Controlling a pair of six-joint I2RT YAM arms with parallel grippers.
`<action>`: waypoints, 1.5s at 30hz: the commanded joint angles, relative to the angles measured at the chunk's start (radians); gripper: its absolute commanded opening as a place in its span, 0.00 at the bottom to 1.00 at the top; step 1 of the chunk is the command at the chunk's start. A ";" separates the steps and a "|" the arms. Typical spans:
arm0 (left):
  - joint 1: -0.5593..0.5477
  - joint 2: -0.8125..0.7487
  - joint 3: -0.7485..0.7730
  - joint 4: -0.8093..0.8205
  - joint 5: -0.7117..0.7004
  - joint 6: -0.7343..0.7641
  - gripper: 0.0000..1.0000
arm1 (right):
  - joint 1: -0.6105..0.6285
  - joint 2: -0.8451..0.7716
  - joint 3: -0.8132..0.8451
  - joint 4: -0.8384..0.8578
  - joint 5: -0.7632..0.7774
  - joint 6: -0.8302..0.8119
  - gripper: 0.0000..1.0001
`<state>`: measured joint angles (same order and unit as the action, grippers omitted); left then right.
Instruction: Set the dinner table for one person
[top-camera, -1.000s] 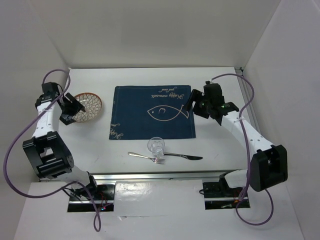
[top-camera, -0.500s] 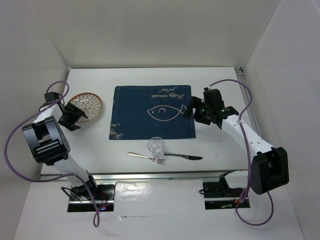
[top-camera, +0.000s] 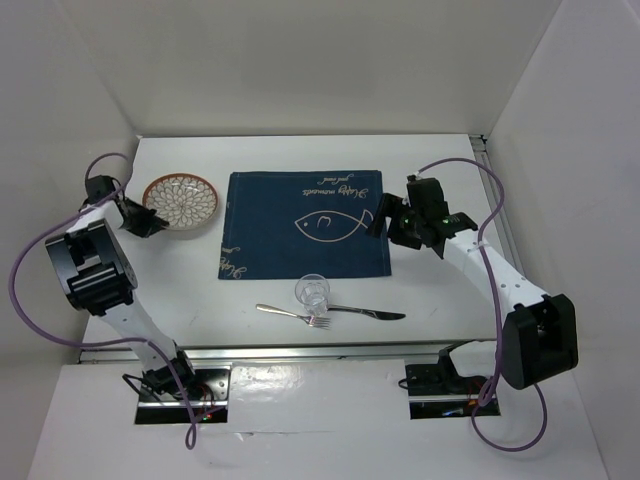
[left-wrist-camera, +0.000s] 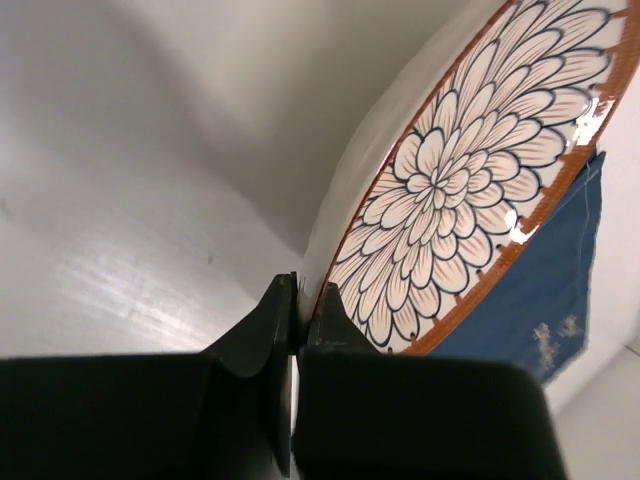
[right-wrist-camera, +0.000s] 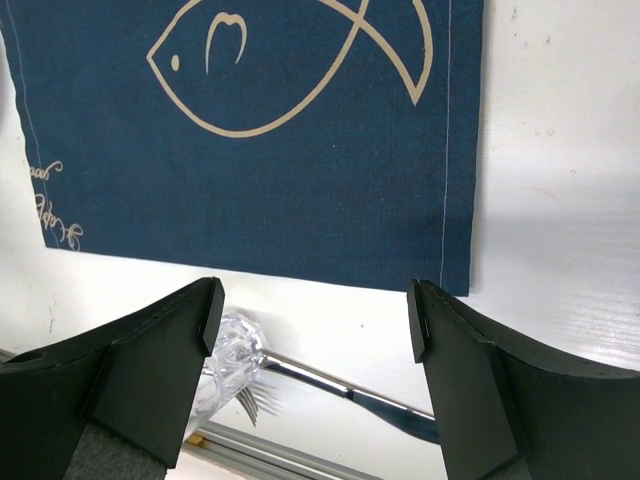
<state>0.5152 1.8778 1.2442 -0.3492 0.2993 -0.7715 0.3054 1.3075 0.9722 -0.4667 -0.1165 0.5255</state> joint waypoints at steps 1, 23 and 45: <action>-0.018 0.006 0.018 -0.048 -0.052 0.023 0.00 | 0.009 -0.022 0.000 -0.010 0.006 -0.016 0.86; -0.532 -0.182 0.155 -0.043 0.281 0.133 0.00 | 0.009 -0.123 -0.018 -0.095 -0.025 -0.007 0.86; -0.701 0.135 0.187 0.111 0.291 0.069 0.00 | 0.009 -0.215 -0.046 -0.182 0.018 -0.007 0.86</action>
<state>-0.1848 2.0121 1.4021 -0.3370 0.4797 -0.6651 0.3054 1.1210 0.9264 -0.6300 -0.1089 0.5259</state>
